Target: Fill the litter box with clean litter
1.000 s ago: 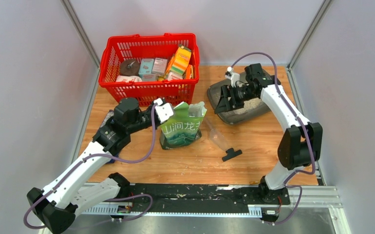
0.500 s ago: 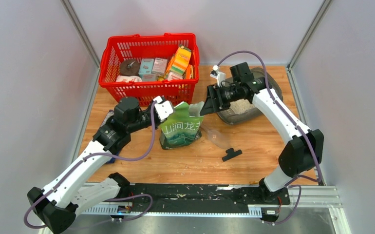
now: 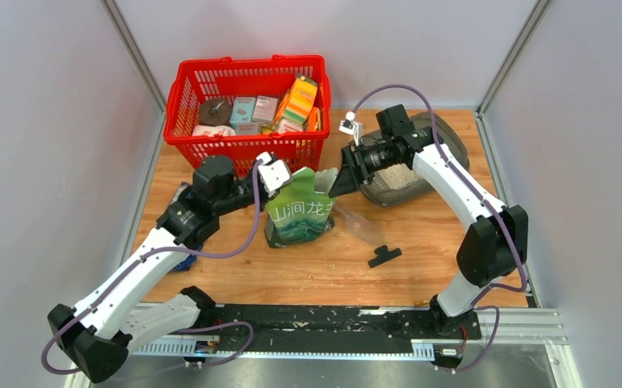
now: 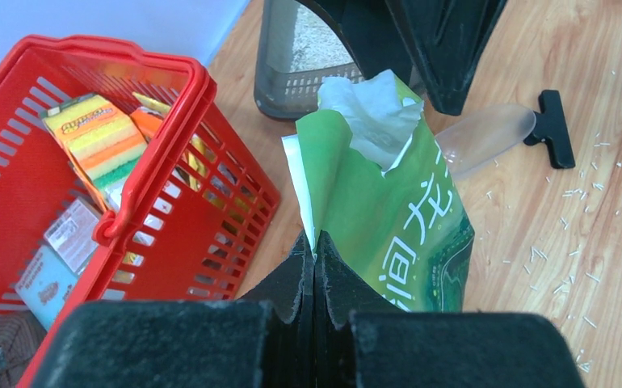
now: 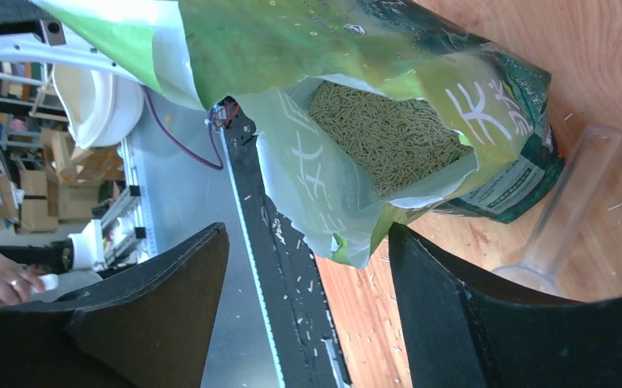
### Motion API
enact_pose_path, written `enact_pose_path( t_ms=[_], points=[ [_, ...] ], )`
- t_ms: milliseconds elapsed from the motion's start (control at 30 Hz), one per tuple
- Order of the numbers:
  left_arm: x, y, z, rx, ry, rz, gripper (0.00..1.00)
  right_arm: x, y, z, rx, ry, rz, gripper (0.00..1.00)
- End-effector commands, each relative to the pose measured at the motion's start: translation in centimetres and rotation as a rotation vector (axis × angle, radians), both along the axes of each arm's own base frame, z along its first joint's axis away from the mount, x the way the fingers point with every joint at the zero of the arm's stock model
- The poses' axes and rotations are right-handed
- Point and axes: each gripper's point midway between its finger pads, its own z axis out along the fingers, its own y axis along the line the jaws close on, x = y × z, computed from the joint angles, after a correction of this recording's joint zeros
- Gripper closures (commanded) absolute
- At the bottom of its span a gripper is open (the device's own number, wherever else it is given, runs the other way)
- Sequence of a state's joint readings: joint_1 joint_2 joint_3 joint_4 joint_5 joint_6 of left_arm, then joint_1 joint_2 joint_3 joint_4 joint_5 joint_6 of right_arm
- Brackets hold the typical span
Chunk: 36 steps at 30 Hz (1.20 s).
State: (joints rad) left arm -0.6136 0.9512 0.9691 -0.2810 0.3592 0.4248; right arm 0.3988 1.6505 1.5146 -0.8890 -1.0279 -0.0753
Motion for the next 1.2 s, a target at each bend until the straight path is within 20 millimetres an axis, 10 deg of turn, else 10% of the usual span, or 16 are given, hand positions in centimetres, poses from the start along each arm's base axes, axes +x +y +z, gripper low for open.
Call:
enact_pose_path(
  t_ms=[0,633,733,900,1167],
  points=[
    [0.3,-0.6,6.2,-0.138,-0.081,0.003,1.00,-0.5,0.0,1.0,0.045,-0.164,0.095,0.24],
    [0.1,-1.1,5.9,-0.204,0.098,0.043,1.00,-0.9,2.8,0.1,0.130,-0.595,0.044,0.34],
    [-1.0,-0.8,6.9,-0.139,0.046,-0.021,0.81,-0.4,2.9,-0.2,0.128,-0.605,0.026,0.42],
    [-0.5,4.8,9.2,-0.154,-0.032,0.183,0.56,0.4,2.9,0.3,0.135,-0.635,-0.008,0.54],
    [4.7,8.9,3.6,-0.145,0.112,0.439,0.68,0.2,3.4,-0.4,0.123,-0.663,0.000,0.53]
  ],
)
